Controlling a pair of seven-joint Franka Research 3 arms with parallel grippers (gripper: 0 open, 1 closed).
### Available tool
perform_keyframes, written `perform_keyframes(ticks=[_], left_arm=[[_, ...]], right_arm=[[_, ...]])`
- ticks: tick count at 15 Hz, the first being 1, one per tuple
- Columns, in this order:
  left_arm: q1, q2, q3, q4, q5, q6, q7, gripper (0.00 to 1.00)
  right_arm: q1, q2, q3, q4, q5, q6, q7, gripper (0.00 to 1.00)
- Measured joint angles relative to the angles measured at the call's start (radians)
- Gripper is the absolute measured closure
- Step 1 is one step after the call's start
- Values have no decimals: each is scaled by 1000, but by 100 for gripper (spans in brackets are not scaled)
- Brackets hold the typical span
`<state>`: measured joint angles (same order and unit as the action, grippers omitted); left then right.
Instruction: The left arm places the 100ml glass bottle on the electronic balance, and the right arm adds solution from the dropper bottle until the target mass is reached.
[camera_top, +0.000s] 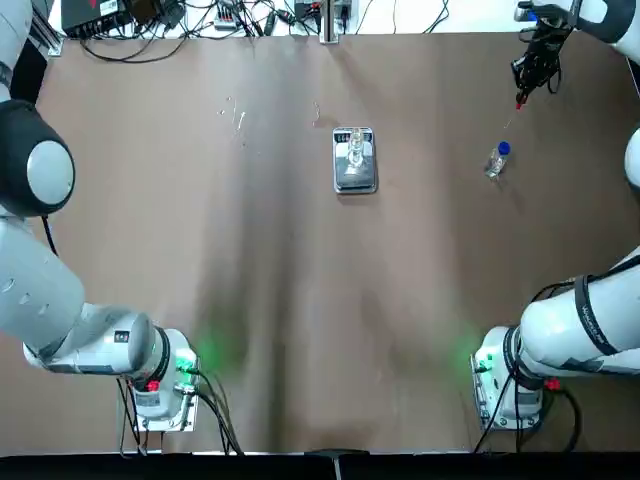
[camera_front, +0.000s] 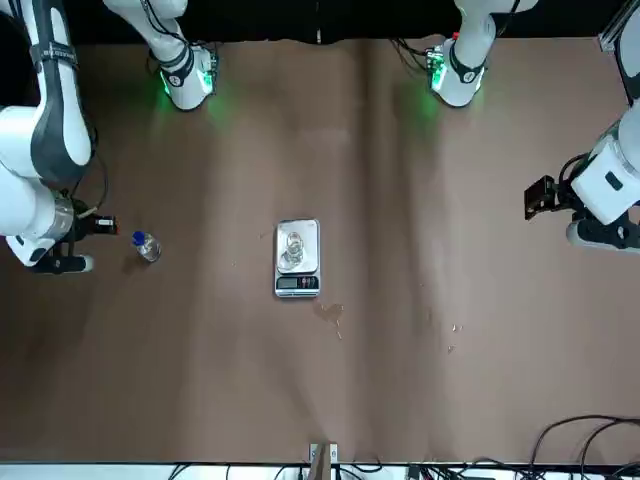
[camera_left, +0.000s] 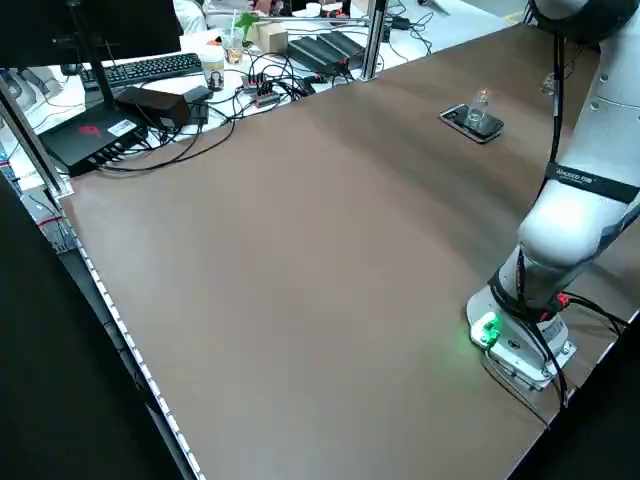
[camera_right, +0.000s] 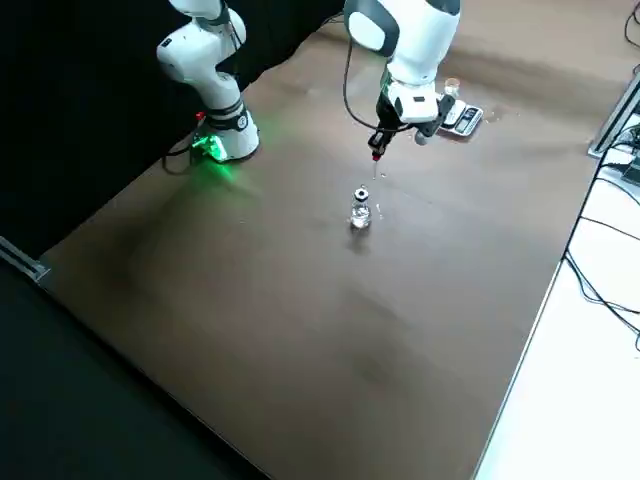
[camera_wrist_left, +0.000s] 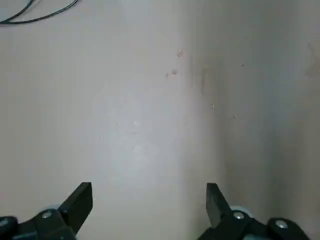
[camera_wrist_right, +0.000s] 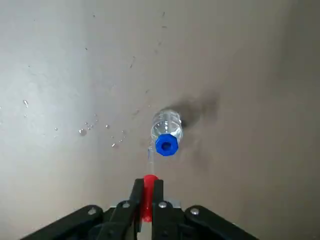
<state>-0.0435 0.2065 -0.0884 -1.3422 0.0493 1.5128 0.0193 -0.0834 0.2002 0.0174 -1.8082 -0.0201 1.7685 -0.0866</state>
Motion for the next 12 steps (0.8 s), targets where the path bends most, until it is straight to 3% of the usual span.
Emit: perform_keyframes(ticks=[6, 12], left_arm=[[7, -18, -1, -24, 0, 17, 0, 0], [6, -18, -3, -29, 0, 18, 0, 0]], right_arm=[[27, 0, 1, 37, 71, -40, 15, 89], [98, -1, 3, 62, 130, -53, 141, 89]])
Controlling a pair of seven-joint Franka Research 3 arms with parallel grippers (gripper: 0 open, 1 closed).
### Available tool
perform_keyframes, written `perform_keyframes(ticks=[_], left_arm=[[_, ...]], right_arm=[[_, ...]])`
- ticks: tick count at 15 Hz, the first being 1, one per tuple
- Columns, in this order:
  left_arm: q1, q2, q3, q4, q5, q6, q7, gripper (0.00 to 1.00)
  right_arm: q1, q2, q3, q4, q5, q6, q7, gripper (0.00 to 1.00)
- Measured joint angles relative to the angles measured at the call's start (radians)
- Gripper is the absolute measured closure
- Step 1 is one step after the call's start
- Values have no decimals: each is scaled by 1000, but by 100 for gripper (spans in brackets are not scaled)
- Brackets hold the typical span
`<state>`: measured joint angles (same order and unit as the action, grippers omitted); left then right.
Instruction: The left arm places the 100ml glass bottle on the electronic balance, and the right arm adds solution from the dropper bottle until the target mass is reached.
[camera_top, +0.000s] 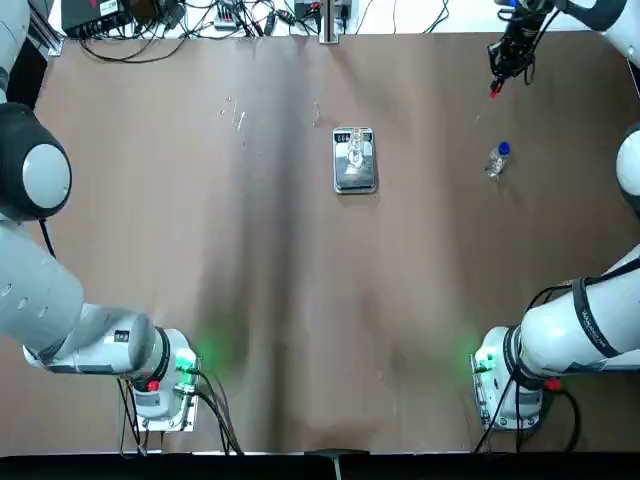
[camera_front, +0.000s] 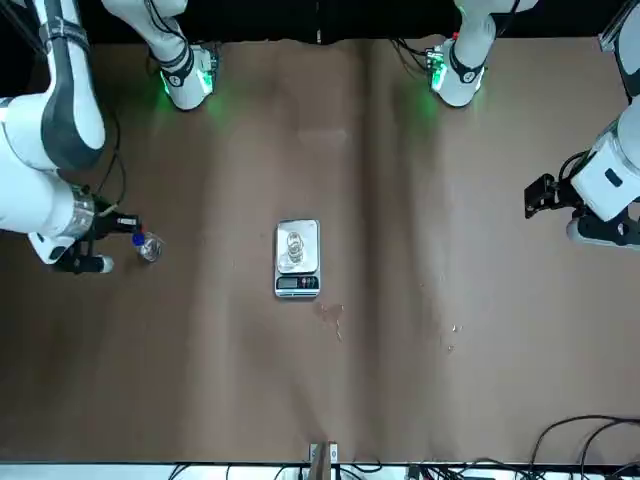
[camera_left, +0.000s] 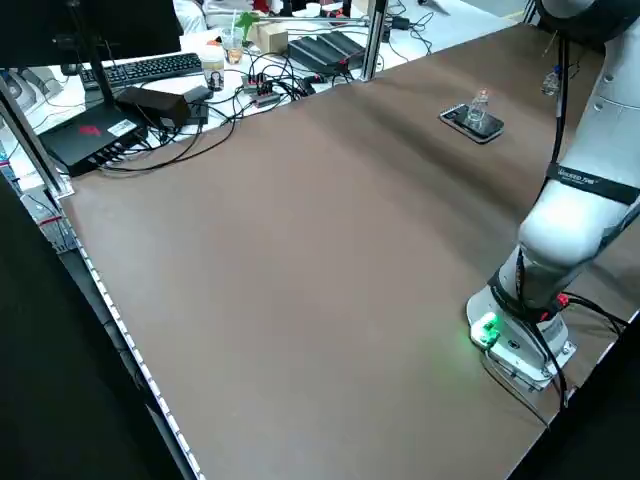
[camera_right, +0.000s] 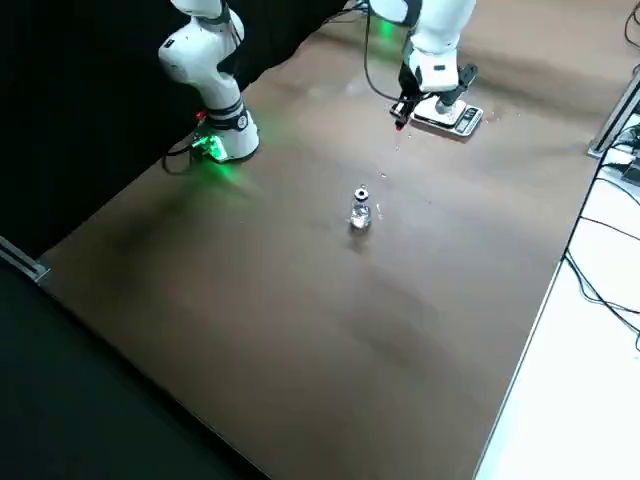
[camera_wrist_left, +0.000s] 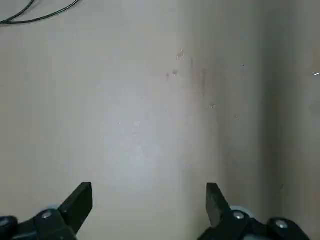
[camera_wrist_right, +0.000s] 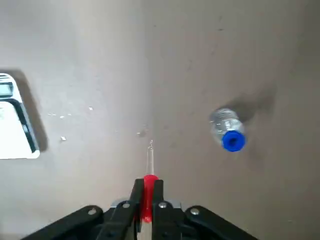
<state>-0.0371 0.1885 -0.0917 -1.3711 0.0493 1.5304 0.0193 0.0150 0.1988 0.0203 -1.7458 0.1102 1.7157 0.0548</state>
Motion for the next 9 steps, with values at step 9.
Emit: perform_keyframes(ticks=[9], left_arm=[[5, 0, -1, -3, 0, 0, -5, 0]], right_arm=[[112, -3, 3, 23, 119, -2, 213, 89]])
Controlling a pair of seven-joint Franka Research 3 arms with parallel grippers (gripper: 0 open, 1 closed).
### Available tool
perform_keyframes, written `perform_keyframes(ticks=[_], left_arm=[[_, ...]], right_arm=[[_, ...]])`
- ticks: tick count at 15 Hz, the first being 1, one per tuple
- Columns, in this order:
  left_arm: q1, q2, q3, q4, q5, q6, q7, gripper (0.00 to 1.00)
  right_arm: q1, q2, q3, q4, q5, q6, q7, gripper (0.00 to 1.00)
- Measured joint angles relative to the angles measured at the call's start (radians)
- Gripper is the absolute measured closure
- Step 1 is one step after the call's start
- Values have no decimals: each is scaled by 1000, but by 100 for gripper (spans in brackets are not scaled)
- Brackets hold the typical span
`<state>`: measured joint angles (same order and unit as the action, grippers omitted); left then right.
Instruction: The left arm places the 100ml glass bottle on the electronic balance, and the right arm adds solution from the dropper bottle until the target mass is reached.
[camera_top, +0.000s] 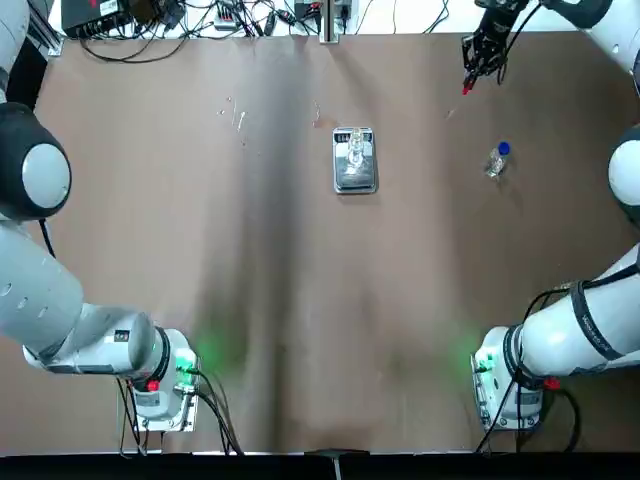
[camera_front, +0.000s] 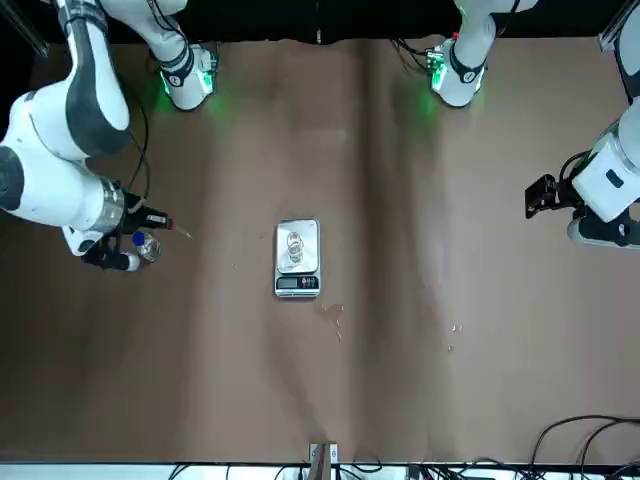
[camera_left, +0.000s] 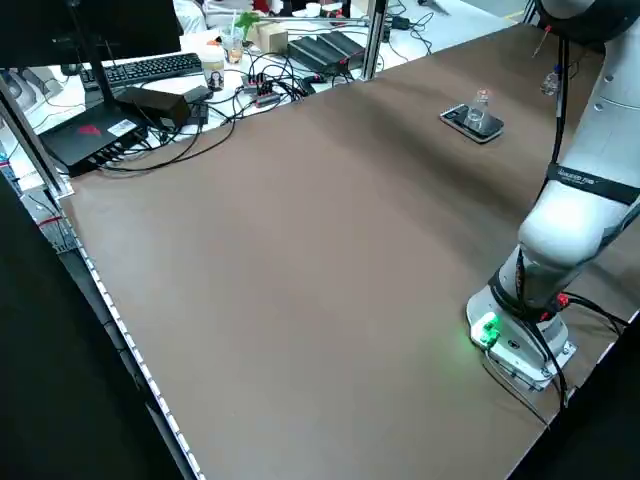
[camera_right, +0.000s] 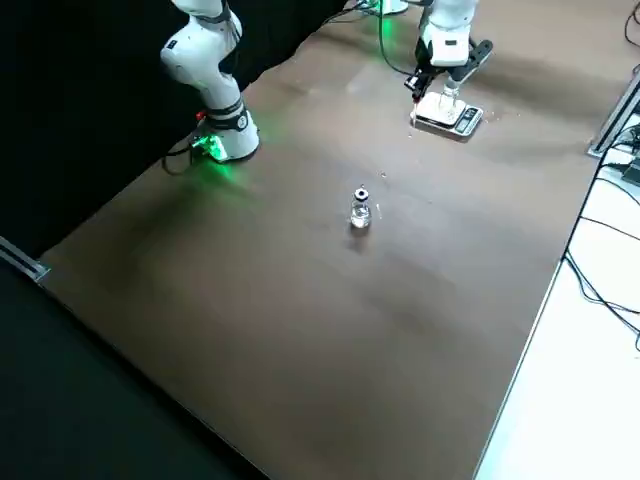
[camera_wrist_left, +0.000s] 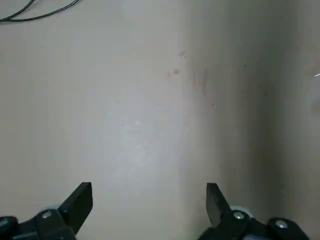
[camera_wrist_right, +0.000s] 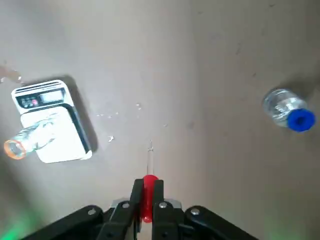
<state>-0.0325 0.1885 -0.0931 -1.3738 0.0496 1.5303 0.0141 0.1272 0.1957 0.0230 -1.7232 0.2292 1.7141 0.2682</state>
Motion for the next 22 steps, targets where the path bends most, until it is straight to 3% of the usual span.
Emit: perform_keyframes(ticks=[3, 12, 22], left_arm=[[1, 0, 0, -1, 0, 0, 0, 0], [4, 0, 0, -4, 0, -6, 0, 0], [4, 0, 0, -7, 0, -10, -2, 0]], right_arm=[[37, 0, 1, 6, 71, 0, 46, 89], [124, 0, 1, 21, 130, 11, 125, 89], [222, 1, 1, 38, 180, 168, 241, 89]])
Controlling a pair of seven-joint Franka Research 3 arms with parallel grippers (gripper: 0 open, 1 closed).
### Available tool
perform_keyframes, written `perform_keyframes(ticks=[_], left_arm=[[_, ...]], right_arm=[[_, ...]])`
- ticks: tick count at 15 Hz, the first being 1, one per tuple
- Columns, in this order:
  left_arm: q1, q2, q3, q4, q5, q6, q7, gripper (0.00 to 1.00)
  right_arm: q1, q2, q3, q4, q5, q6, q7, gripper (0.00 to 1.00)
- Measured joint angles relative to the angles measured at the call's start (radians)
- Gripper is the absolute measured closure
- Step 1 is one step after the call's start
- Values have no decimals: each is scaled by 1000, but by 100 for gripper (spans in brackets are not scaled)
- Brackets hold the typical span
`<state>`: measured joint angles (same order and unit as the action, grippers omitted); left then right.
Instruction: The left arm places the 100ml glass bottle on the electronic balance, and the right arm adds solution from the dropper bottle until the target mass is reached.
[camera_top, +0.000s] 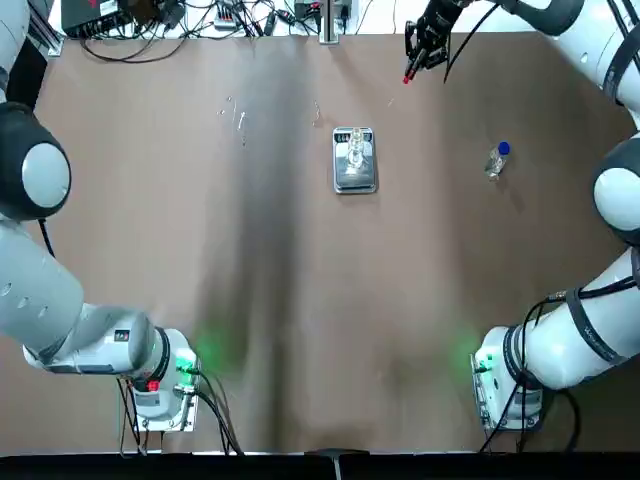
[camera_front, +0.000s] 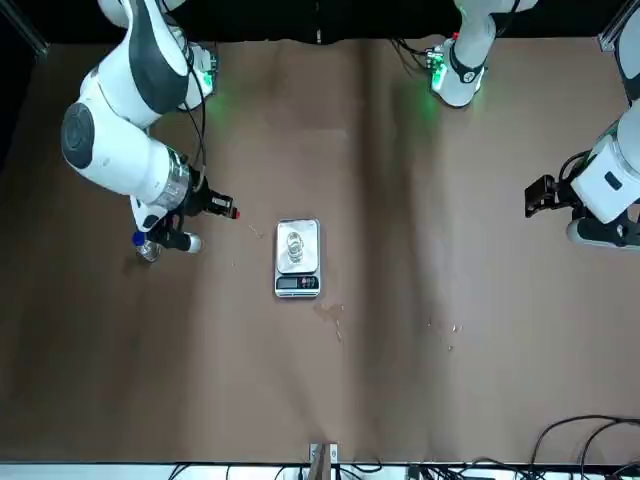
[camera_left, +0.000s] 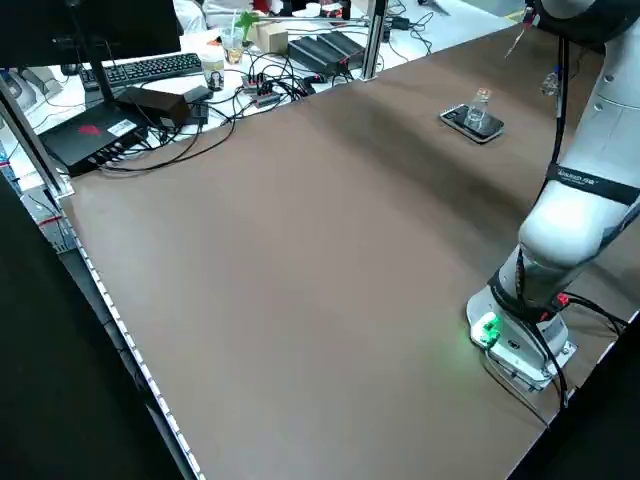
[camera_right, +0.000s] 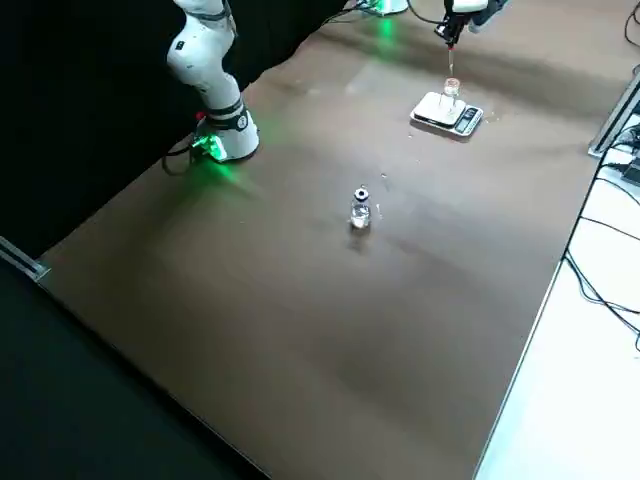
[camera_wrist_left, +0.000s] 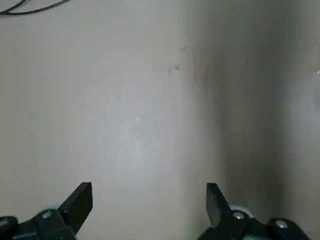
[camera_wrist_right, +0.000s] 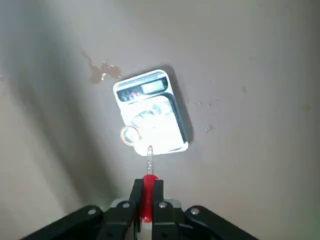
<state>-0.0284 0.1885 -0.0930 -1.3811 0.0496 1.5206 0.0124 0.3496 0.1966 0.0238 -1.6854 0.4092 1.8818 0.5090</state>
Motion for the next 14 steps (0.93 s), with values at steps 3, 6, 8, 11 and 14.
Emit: perform_keyframes(ticks=[3, 6, 8, 11, 14], left_arm=[[1, 0, 1, 0, 0, 0, 0, 0], [1, 0, 2, 0, 0, 0, 0, 0], [2, 0, 4, 0, 0, 0, 0, 0], [2, 0, 5, 0, 0, 0, 0, 0], [2, 0, 5, -1, 0, 0, 0, 0]], right_arm=[[36, 11, 0, -1, 1, 53, 37, 89], [82, 36, 0, -1, 1, 93, 64, 89], [106, 54, 0, -2, 1, 105, 70, 89], [128, 83, 0, -4, 1, 136, 70, 89], [138, 107, -1, -4, 0, 154, 70, 89]])
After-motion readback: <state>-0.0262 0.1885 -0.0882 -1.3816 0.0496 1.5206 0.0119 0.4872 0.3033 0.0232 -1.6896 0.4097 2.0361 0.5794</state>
